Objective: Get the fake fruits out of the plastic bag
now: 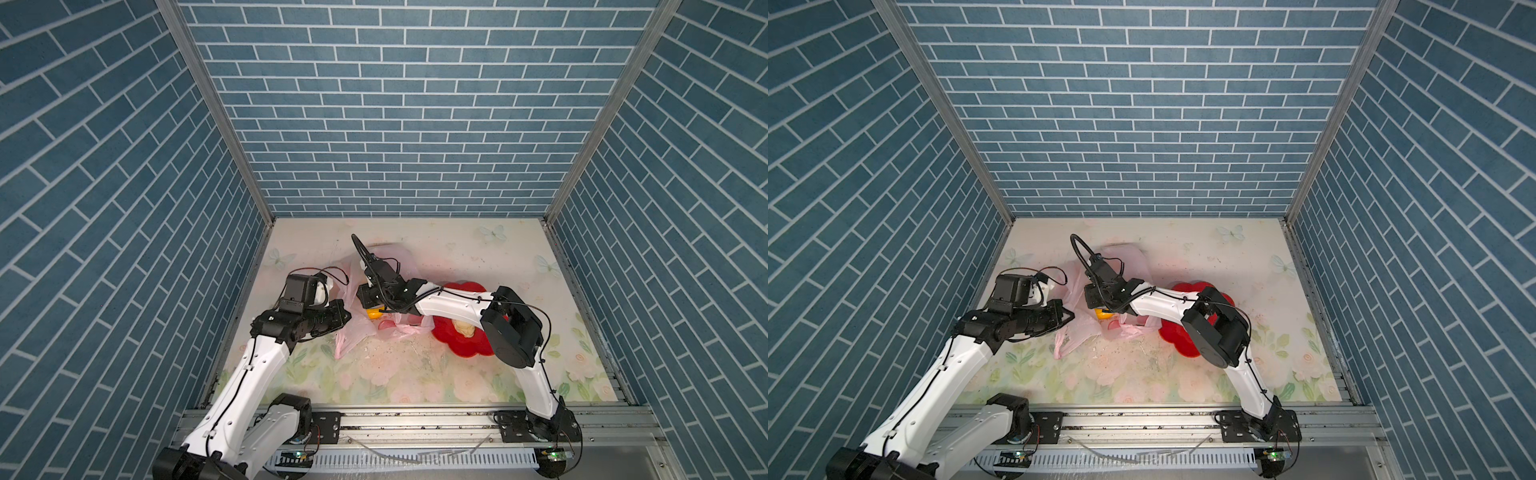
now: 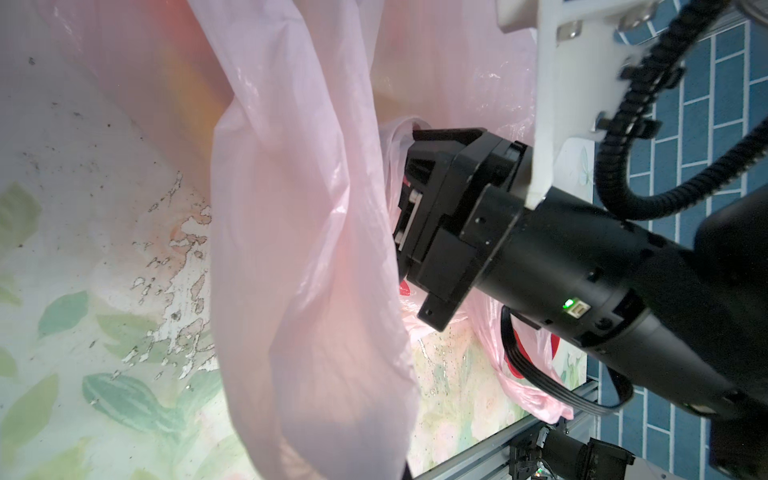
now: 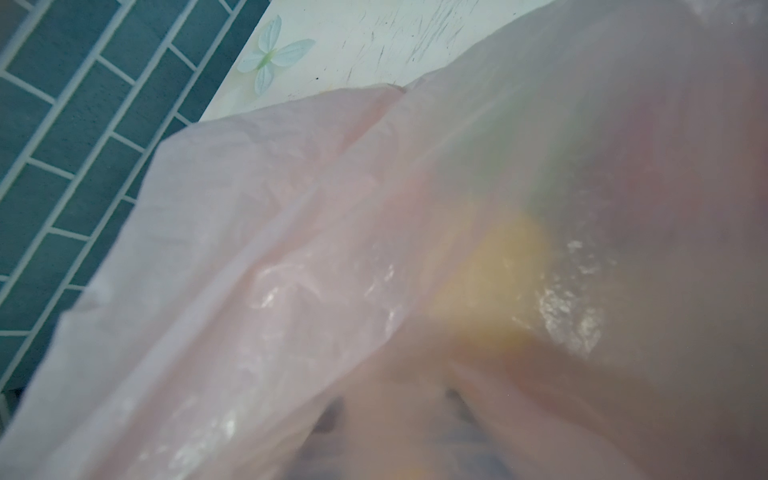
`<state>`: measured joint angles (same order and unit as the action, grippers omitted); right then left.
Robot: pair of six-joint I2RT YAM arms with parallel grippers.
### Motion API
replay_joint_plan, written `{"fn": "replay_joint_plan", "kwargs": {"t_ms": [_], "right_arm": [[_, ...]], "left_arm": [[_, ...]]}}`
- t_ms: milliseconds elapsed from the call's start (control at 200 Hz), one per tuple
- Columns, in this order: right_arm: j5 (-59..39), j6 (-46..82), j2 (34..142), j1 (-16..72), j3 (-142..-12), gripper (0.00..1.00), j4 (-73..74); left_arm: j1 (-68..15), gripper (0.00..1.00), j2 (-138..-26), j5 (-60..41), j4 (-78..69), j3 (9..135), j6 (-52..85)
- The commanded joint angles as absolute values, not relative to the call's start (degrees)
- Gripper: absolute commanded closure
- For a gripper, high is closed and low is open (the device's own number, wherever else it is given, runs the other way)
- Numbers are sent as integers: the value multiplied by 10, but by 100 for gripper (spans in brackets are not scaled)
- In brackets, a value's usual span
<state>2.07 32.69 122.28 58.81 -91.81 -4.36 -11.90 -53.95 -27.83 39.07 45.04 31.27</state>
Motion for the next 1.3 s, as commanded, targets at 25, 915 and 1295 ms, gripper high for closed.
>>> {"fn": "replay_joint_plan", "kwargs": {"t_ms": [25, 915, 1295], "right_arm": [[62, 327, 1243, 582, -963, 51, -41], [136, 240, 1270, 555, -1038, 21, -138], [200, 229, 1233, 552, -1015, 17, -166]], "left_arm": [[-116, 100, -534, -296, 367, 440, 316], [-116, 100, -540, -316, 308, 416, 337], [-116, 100, -557, -320, 288, 422, 337]]}}
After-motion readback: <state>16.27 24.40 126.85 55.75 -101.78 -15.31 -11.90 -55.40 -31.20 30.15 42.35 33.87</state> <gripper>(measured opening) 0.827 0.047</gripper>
